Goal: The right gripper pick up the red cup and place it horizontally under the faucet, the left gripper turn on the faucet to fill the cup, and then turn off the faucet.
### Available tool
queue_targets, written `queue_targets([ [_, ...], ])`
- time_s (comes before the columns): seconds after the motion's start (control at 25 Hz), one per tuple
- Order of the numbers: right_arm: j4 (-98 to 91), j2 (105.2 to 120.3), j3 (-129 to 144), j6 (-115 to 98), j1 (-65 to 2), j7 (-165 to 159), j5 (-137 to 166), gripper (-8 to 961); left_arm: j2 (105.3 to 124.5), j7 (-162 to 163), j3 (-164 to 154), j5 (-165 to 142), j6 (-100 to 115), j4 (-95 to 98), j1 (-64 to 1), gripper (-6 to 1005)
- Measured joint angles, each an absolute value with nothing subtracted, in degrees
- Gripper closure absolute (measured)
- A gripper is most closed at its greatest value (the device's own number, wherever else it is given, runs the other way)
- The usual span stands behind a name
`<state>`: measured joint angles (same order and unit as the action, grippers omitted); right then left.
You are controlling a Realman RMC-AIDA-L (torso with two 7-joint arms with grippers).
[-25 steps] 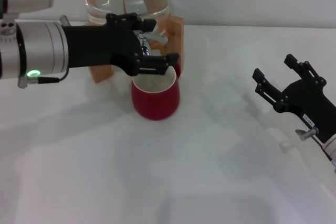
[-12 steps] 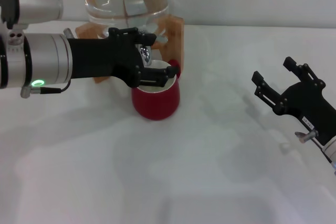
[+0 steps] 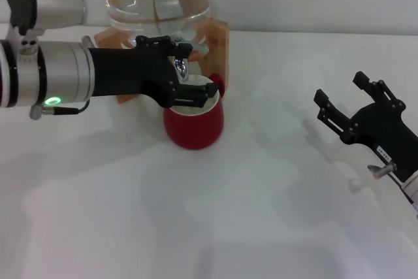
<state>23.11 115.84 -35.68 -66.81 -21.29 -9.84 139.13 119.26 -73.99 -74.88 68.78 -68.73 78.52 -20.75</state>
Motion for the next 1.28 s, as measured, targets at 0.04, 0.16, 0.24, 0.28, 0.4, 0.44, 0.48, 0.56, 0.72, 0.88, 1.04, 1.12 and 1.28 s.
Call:
queue_targets([
  [0.04, 23.1, 115.84, -35.7, -66.8, -21.3, -9.8, 139.1, 114, 119.25, -74.0, -74.9, 68.8, -68.7, 78.2, -20.9, 124],
  [0.16, 23.1, 115.84, -35.7, -66.9, -21.2, -9.8, 139.1, 114, 119.18, -74.2, -74.7, 68.7, -68.5, 77.4, -21.6, 124],
  [0.24, 23.1, 115.84, -35.7, -67.0, -21.1, -9.8, 139.1, 114, 119.17, -74.2, -74.6, 68.6, -68.5, 76.7, -22.2, 124],
  [0.28, 23.1, 115.84, -35.7, -67.0, -21.1, -9.8, 139.1, 114, 119.17, -74.2, -74.6, 68.4, -68.5, 76.5, -22.5, 124],
  [0.4, 23.1, 115.84, -35.7, -67.1, -21.1, -9.8, 139.1, 115, 119.20, -74.2, -74.5, 67.6, -68.5, 76.2, -23.1, 124],
  [0.44, 23.1, 115.84, -35.7, -67.1, -21.1, -9.8, 139.1, 115, 119.21, -74.2, -74.5, 67.4, -68.4, 76.2, -23.3, 124],
  [0.48, 23.1, 115.84, -35.7, -67.1, -21.1, -9.8, 139.1, 115, 119.22, -74.1, -74.5, 67.3, -68.4, 76.1, -23.4, 124],
  [0.56, 23.1, 115.84, -35.7, -67.1, -21.0, -9.8, 139.0, 115, 119.22, -74.0, -74.6, 67.2, -68.3, 75.9, -23.8, 125],
  [0.72, 23.1, 115.84, -35.7, -67.2, -21.0, -9.8, 139.0, 115, 119.20, -73.9, -74.5, 66.9, -68.3, 75.3, -24.5, 125],
  [0.88, 23.1, 115.84, -35.7, -67.2, -21.0, -9.8, 139.1, 115, 119.18, -73.8, -74.5, 66.5, -68.3, 75.2, -24.8, 125],
  [1.04, 23.1, 115.84, -35.7, -67.2, -20.9, -9.8, 139.1, 115, 119.18, -73.8, -74.6, 66.5, -68.3, 74.9, -25.3, 125],
  [1.12, 23.1, 115.84, -35.7, -67.2, -20.9, -9.8, 139.1, 115, 119.17, -73.8, -74.7, 66.5, -68.3, 74.7, -25.4, 124],
  [1.28, 23.1, 115.84, -35.7, -67.2, -20.9, -9.8, 139.1, 115, 119.18, -73.8, -74.8, 66.5, -68.3, 74.7, -25.7, 124],
])
